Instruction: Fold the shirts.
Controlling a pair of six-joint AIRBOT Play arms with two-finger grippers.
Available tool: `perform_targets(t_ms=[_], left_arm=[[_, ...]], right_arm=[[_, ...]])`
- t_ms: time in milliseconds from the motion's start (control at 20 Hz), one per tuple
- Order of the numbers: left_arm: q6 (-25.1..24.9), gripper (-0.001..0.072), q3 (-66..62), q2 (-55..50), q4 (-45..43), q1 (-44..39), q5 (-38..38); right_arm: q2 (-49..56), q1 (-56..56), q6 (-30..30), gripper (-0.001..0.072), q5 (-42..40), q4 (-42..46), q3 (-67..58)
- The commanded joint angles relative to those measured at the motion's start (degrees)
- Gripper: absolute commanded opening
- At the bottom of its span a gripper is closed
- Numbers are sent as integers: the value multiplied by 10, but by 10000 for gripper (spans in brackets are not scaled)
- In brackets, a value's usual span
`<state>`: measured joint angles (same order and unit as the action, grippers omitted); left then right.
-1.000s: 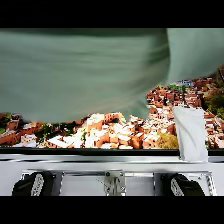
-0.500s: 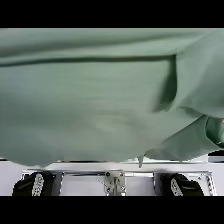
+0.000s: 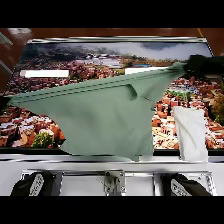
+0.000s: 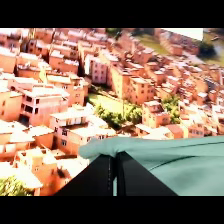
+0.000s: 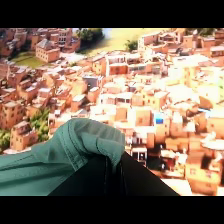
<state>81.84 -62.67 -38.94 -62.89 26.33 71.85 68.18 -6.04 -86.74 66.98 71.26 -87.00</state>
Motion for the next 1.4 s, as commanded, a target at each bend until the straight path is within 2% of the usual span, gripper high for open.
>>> perform_targets(t_ms=[0, 150, 250, 450, 500, 550, 600, 650, 700, 850, 950, 1050, 1100, 1200, 1350], left_arm=[[-4, 37, 39, -115, 30, -2, -134], [-4, 38, 39, -215, 66, -22, -203], [-3, 38, 39, -274, 66, -40, -224], [-3, 38, 39, -365, 66, -77, -216], [-1, 38, 39, -379, 66, -86, -210], [-1, 46, 39, -386, 66, -90, -200], [-1, 177, 37, -389, 66, -90, -180], [-1, 457, 31, -389, 62, -83, -149], [-1, 603, 20, -389, 43, -68, -101], [-8, 583, 9, -383, -29, 5, 71], [-44, 585, 46, -365, -40, 56, 139], [-57, 626, 120, -339, -35, 93, 130], [-73, 705, 164, -330, -20, 105, 117], [-114, 705, 234, -329, 27, 113, 82], [-129, 705, 294, -332, 87, 111, 5]], right_arm=[[146, 50, 2, 53, -210, -26, 27], [223, 85, 1, 53, -355, -72, 27], [257, 95, -4, 53, -404, -81, 27], [302, 98, -23, 54, -340, -83, 27], [305, 98, -24, 86, -320, -83, 27], [303, 98, -21, 176, -305, -82, 27], [296, 95, -18, 481, -283, -82, 27], [283, 88, 3, 694, -252, -79, 27], [267, 78, 32, 693, -207, -63, 27], [215, 33, 55, 690, -32, 75, 27], [205, -22, 61, 690, 85, 100, 28], [206, -86, 64, 690, 137, 35, 51], [206, -116, 64, 690, 138, -17, 74], [206, -153, 64, 690, 116, -111, 120], [206, -159, 66, 690, 80, -142, 155]])
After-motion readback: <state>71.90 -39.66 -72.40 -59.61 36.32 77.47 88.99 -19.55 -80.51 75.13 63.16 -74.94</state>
